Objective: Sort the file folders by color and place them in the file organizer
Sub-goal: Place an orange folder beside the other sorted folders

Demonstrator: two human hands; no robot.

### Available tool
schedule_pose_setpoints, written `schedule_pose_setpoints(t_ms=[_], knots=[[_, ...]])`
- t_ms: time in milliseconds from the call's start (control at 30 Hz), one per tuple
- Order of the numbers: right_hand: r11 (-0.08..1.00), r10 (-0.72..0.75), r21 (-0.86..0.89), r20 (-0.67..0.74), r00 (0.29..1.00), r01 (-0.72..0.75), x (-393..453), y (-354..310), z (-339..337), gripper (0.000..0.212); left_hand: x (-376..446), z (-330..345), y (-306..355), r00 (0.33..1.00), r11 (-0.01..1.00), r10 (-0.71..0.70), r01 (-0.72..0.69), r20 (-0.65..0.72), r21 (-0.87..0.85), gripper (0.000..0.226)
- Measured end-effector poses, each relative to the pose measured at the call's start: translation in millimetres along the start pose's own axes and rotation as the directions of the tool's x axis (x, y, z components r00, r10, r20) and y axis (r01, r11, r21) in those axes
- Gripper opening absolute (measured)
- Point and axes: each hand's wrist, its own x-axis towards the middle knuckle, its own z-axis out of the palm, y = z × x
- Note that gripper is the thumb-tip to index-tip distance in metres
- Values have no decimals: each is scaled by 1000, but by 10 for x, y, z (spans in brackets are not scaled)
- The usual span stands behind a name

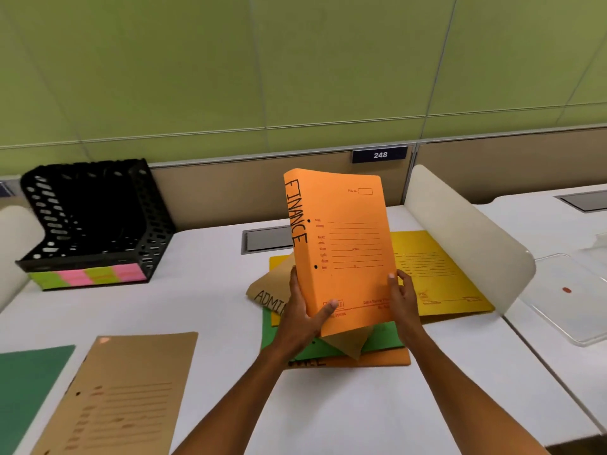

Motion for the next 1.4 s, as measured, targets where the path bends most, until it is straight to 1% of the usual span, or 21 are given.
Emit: schedule_pose_setpoints(t_ms=[100, 200, 267, 300, 333, 433, 567, 667, 733, 833, 900, 967, 1000, 1067, 1133, 1200, 1233, 1267, 1300, 1333, 1400], knots=[[999, -39, 24, 39, 998, 38, -331, 9, 257, 51, -171, -252, -177, 1000, 1000, 5, -4, -9, 20, 101], [1000, -15, -21, 84, 996, 17, -602, 90, 481, 59, -330, -472, -331, 999, 999, -25, 26, -29, 38, 89], [999, 7, -42, 105, 994, -3, -801, 126, 638, 61, -458, -604, -404, 998, 999, -25, 27, -63, 21, 71], [998, 18, -54, 116, 993, -11, -896, 129, 701, 64, -511, -653, -418, 996, 1000, -22, 23, -88, 7, 62], [997, 18, -71, 124, 992, -9, -972, 169, 766, 70, -569, -714, -436, 993, 1000, -22, 21, -116, -9, 57], [986, 35, -165, 162, 986, -8, -1208, 173, 943, 82, -715, -904, -542, 976, 998, -54, 48, -213, -30, 59], [983, 37, -182, 226, 973, 5, -1414, 91, 1150, 68, -873, -1146, -744, 939, 996, -93, 90, -331, -24, 54], [979, 76, -203, 293, 953, -15, -1488, 124, 1273, 67, -980, -1308, -897, 909, 996, -92, 91, -406, -22, 57], [979, 97, -201, 329, 939, -30, -1557, 148, 1355, 64, -1050, -1426, -1005, 894, 994, -107, 109, -435, -21, 49], [980, 140, -185, 359, 923, -76, -1636, 193, 1451, 66, -1158, -1607, -1160, 877, 988, -152, 142, -456, -56, 40], [976, 201, -150, 351, 914, -157, -1668, 254, 1522, 62, -1238, -1737, -1218, 870, 986, -165, 144, -464, -81, 38], [940, 341, -106, 276, 899, -324, -1651, 354, 1597, 54, -1303, -1878, -1245, 864, 986, -165, 137, -475, -93, 35], [907, 420, -62, 224, 879, -417, -1640, 420, 1624, 48, -1327, -1952, -1263, 858, 987, -162, 136, -488, -88, 36], [812, 565, 90, 131, 815, -577, -1658, 479, 1627, 31, -1368, -2103, -1307, 846, 989, -149, 126, -511, -79, 38], [732, 656, 197, 55, 753, -652, -1673, 534, 1589, 14, -1396, -2240, -1370, 837, 990, -139, 115, -530, -79, 32], [688, 694, 281, 16, 720, -669, -1658, 607, 1541, 17, -1421, -2361, -1420, 824, 988, -152, 122, -546, -91, 30], [669, 702, 322, 23, 711, -670, -1637, 618, 1521, 15, -1433, -2413, -1438, 819, 988, -156, 122, -552, -98, 31], [645, 708, 375, 32, 705, -665, -1628, 606, 1518, 7, -1444, -2458, -1462, 816, 988, -156, 119, -556, -102, 33], [618, 715, 431, 40, 698, -657, -1617, 571, 1517, 13, -1460, -2494, -1483, 815, 988, -152, 113, -560, -103, 35], [589, 728, 476, 38, 685, -653, -1581, 573, 1519, 26, -1470, -2524, -1502, 812, 989, -149, 109, -564, -104, 37], [523, 747, 544, 78, 660, -656, -1529, 531, 1529, 41, -1483, -2564, -1577, 804, 987, -160, 115, -573, -114, 36]])
